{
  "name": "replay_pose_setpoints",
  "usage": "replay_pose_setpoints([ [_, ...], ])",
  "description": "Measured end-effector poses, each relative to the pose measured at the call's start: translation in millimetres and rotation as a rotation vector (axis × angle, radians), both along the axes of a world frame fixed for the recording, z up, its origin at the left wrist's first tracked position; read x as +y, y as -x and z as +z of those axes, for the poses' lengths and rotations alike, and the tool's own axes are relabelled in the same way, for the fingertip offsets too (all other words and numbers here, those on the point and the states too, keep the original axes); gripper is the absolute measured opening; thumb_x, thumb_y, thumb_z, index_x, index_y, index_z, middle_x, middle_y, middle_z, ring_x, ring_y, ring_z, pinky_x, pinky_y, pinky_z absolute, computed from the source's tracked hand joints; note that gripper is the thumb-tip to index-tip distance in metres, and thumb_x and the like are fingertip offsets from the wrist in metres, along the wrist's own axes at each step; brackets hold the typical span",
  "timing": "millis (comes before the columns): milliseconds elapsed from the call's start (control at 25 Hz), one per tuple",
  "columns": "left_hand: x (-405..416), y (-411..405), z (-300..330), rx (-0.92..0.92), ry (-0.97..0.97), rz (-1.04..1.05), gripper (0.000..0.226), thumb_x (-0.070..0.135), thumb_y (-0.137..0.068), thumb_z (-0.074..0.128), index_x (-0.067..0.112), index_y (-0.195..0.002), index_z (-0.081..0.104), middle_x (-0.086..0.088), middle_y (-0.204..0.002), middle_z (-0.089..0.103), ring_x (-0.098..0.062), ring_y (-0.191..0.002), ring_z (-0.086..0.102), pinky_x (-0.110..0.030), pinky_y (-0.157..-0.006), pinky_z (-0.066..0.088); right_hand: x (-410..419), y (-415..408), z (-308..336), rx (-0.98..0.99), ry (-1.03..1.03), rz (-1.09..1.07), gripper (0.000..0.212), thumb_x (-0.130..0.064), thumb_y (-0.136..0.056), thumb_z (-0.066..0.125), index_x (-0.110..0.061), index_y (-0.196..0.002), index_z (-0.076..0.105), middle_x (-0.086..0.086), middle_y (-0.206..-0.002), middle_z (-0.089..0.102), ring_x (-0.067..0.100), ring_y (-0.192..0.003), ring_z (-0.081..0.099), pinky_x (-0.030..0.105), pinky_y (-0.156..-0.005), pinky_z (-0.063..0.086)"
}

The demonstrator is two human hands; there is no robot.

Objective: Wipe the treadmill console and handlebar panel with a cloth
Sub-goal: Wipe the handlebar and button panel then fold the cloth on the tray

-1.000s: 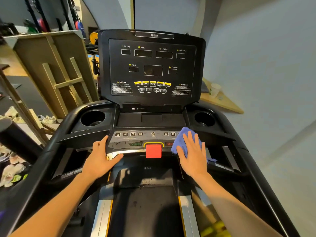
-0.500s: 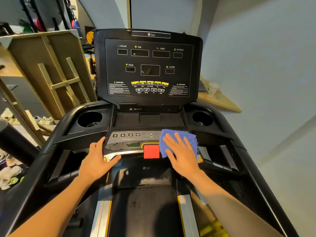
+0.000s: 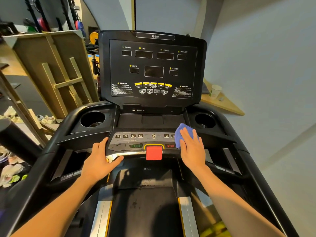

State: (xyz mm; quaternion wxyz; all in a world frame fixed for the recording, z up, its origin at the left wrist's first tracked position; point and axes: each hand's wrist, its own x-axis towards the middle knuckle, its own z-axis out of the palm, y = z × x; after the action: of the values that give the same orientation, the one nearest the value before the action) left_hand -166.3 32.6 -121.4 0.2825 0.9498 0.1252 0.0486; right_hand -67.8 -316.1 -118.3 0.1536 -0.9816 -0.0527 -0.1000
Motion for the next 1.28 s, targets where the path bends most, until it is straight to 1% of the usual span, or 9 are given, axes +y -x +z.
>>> replay_pose_setpoints([
  [120,-1.6,-0.1,0.6,-0.008,-0.019,0.001,0.1,0.067,-0.075,0.067,0.024,-0.152,0.021,-0.004,-0.139,0.039,-0.028,-0.108,0.063,-0.045,-0.084,0.054,21.7,-11.8,0.9,-0.007,0.038,0.03,0.049,-0.038,-0.105,0.034,-0.031,-0.153,0.028,0.007,-0.159,0.032,0.028,-0.151,0.012,0.05,-0.12,0.01],
  [280,0.4,-0.2,-1.7,-0.011,-0.021,-0.006,0.1,0.07,-0.075,0.065,0.025,-0.152,0.02,-0.005,-0.139,0.04,-0.028,-0.108,0.063,-0.045,-0.084,0.054,49.5,1.2,8.2,-0.016,0.013,0.229,0.047,-0.036,-0.106,0.034,-0.033,-0.152,0.03,-0.002,-0.16,0.031,0.022,-0.152,0.008,0.043,-0.12,-0.002],
  [440,1.3,-0.4,-2.0,-0.009,-0.007,-0.009,0.1,0.071,-0.075,0.064,0.027,-0.152,0.019,-0.004,-0.139,0.039,-0.028,-0.108,0.062,-0.046,-0.084,0.054,48.7,31.4,8.0,-0.03,-0.046,0.448,0.043,-0.034,-0.106,0.038,-0.035,-0.149,0.038,-0.013,-0.156,0.029,0.012,-0.149,0.007,0.038,-0.122,-0.002],
  [600,1.7,-0.3,-2.4,-0.009,0.001,-0.009,0.101,0.071,-0.074,0.064,0.027,-0.152,0.019,-0.003,-0.139,0.039,-0.027,-0.109,0.062,-0.046,-0.084,0.055,17.6,45.5,4.6,-0.043,-0.017,0.537,0.043,-0.032,-0.106,0.04,-0.034,-0.149,0.039,-0.013,-0.156,0.033,0.005,-0.148,0.009,0.028,-0.12,-0.004],
  [720,1.7,-0.8,-2.1,-0.006,0.003,-0.005,0.102,0.071,-0.074,0.065,0.027,-0.153,0.018,-0.003,-0.139,0.04,-0.026,-0.109,0.062,-0.044,-0.084,0.055,-1.1,44.6,2.9,-0.065,-0.015,0.493,0.043,-0.026,-0.105,0.044,-0.028,-0.148,0.043,-0.01,-0.155,0.036,0.011,-0.149,0.016,0.031,-0.121,0.003],
  [840,1.0,-0.4,-1.8,-0.012,-0.003,-0.001,0.101,0.07,-0.075,0.066,0.026,-0.153,0.019,-0.002,-0.138,0.04,-0.024,-0.106,0.063,-0.042,-0.082,0.055,-2.1,37.5,3.7,-0.047,-0.038,0.332,0.045,-0.027,-0.105,0.042,-0.028,-0.15,0.038,-0.006,-0.158,0.027,0.017,-0.149,0.013,0.034,-0.12,0.003],
  [920,0.5,-0.6,-1.9,-0.01,-0.014,0.001,0.101,0.07,-0.075,0.065,0.026,-0.153,0.019,-0.002,-0.138,0.04,-0.024,-0.105,0.063,-0.041,-0.081,0.055,7.8,28.0,6.4,-0.041,-0.027,0.244,0.045,-0.032,-0.106,0.034,-0.025,-0.151,0.036,0.001,-0.158,0.032,0.021,-0.15,0.017,0.036,-0.119,0.002],
  [1040,1.3,-0.9,-2.8,-0.01,-0.024,0.003,0.101,0.071,-0.075,0.064,0.026,-0.153,0.018,-0.002,-0.139,0.039,-0.022,-0.105,0.063,-0.039,-0.081,0.055,30.3,11.0,7.0,-0.01,0.057,0.155,0.06,-0.046,-0.098,0.014,-0.029,-0.154,0.027,0.005,-0.16,0.029,0.026,-0.151,0.012,0.042,-0.121,0.001],
  [1280,0.6,-1.4,-4.1,-0.018,-0.034,0.006,0.1,0.07,-0.075,0.064,0.026,-0.153,0.019,-0.001,-0.14,0.038,-0.023,-0.104,0.063,-0.04,-0.081,0.056,74.0,-0.7,18.5,0.01,0.026,0.2,0.046,-0.036,-0.106,0.031,-0.033,-0.153,0.029,-0.001,-0.16,0.03,0.022,-0.152,0.005,0.045,-0.12,-0.001],
])
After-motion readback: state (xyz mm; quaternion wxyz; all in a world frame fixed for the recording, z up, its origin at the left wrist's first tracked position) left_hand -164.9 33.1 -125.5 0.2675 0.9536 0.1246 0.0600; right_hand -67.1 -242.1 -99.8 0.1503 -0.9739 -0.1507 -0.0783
